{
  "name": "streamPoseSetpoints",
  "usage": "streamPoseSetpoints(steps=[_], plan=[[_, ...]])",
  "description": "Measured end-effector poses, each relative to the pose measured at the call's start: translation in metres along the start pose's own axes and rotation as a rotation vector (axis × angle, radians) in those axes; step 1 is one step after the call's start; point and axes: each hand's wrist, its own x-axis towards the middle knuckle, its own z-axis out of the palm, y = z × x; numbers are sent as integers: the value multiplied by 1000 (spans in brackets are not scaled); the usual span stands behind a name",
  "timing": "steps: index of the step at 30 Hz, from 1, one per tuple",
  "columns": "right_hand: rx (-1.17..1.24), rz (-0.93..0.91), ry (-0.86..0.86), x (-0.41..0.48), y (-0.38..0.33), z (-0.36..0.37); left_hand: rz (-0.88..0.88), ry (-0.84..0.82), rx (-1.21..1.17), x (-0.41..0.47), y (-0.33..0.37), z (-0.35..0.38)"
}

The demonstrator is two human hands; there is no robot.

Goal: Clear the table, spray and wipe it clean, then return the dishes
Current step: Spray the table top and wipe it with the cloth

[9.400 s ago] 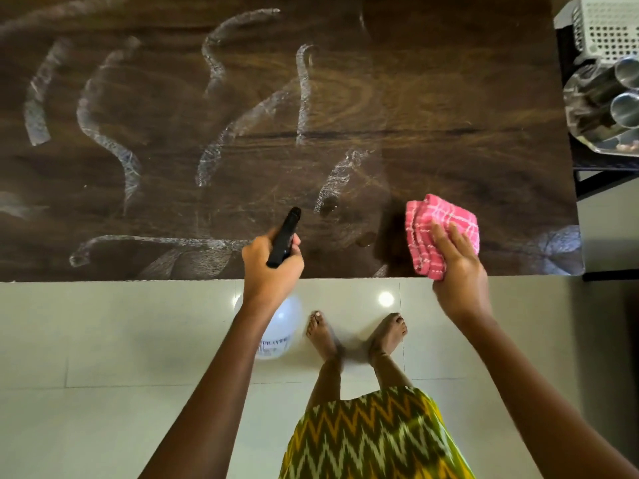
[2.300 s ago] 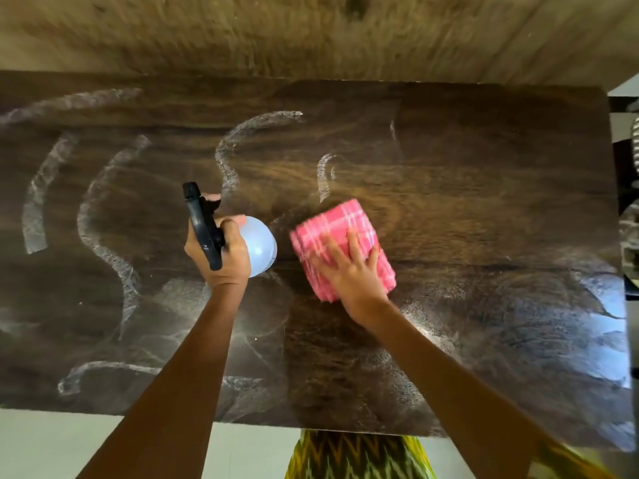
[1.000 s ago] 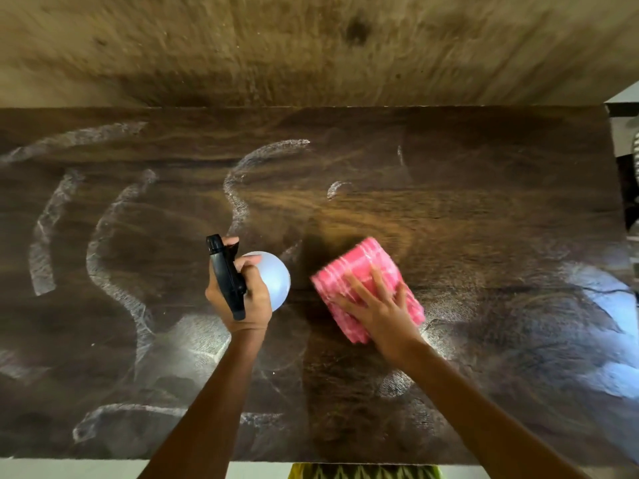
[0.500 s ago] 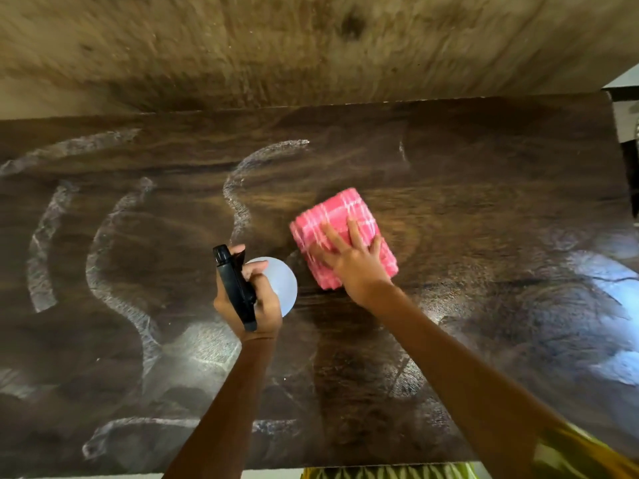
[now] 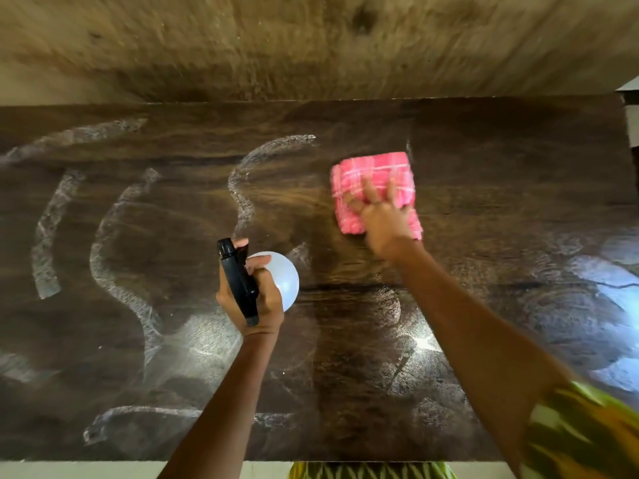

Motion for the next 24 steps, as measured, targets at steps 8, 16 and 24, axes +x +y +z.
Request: streamPoseSetpoints(steps=[8, 16, 24], plan=[[-252, -345, -28, -108, 26, 63, -35, -143, 11, 10, 23, 2], [145, 19, 135, -140, 100, 32, 46, -656, 426, 19, 61, 52], [187, 41, 165, -131, 87, 18, -255, -711, 430, 13, 80, 98]])
